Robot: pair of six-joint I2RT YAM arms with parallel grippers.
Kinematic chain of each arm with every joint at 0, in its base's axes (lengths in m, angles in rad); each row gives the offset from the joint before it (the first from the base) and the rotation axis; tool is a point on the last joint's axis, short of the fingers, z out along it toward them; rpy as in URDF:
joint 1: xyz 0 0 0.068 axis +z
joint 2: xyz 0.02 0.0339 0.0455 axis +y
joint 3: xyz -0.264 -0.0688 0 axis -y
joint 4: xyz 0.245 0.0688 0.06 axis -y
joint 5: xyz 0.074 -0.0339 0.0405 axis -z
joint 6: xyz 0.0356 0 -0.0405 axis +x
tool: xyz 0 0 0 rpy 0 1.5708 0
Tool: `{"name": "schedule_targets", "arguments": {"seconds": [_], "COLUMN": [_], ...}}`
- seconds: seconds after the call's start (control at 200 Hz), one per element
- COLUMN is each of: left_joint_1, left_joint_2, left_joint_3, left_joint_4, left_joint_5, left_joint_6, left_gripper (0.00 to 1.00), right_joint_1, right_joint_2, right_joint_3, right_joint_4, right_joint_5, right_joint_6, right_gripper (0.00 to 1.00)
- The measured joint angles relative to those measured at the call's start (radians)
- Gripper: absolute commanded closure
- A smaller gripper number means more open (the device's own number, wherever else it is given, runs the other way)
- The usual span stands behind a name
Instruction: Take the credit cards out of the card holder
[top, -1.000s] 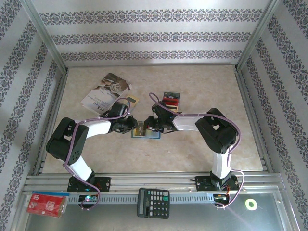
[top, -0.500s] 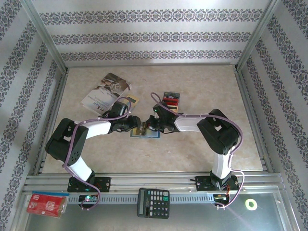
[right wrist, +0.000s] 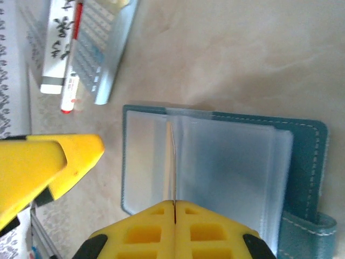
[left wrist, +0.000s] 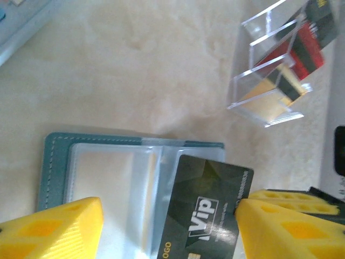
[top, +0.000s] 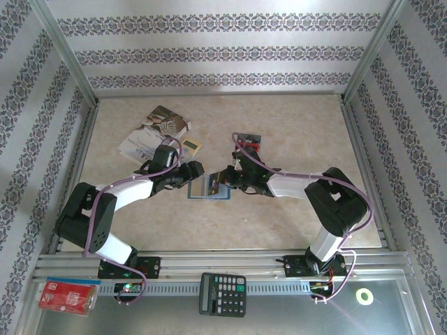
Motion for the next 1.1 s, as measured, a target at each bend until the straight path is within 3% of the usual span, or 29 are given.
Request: {"name": "schedule_targets", "arguments": {"seconds": [0.33, 0.59, 0.779, 0.944, 1.099], "left_joint_1": [0.017, 0.017, 0.014, 0.006, 0.001], "left_joint_2": [-0.003, 0.008, 0.013, 0.02, 0.017], "left_joint_3": [-0.002, 0.027, 0.05, 0.051, 0.051], "left_joint_4": [0.144, 0.277, 0.296, 0.314, 0.337], "left_joint_5": [0.125, 0.195, 0.193, 0.192, 0.188], "left_joint_6": [-0.083, -0.167, -0.184, -0.212, -0.229], "left_gripper": [0.19, 0.18, 0.18, 0.26, 0.43], "right_joint_1": [-0.077, -0.191, -0.221, -0.229, -0.238], "right_joint_2": [-0.041, 0.034, 0.066, 0.066, 0.068], "right_joint_3": [-0.004, -0.003, 0.014, 0.034, 0.048], "right_joint_4": [0.169, 0.436, 0.51, 0.544, 0.554], "right_joint_5": [-0.128, -0.277, -0.36, -0.42, -0.456], "right_joint_6": [-0.015, 0.124, 0.209, 0.246, 0.272], "right_gripper": [1.0, 1.0, 1.0, 1.0, 1.0]}}
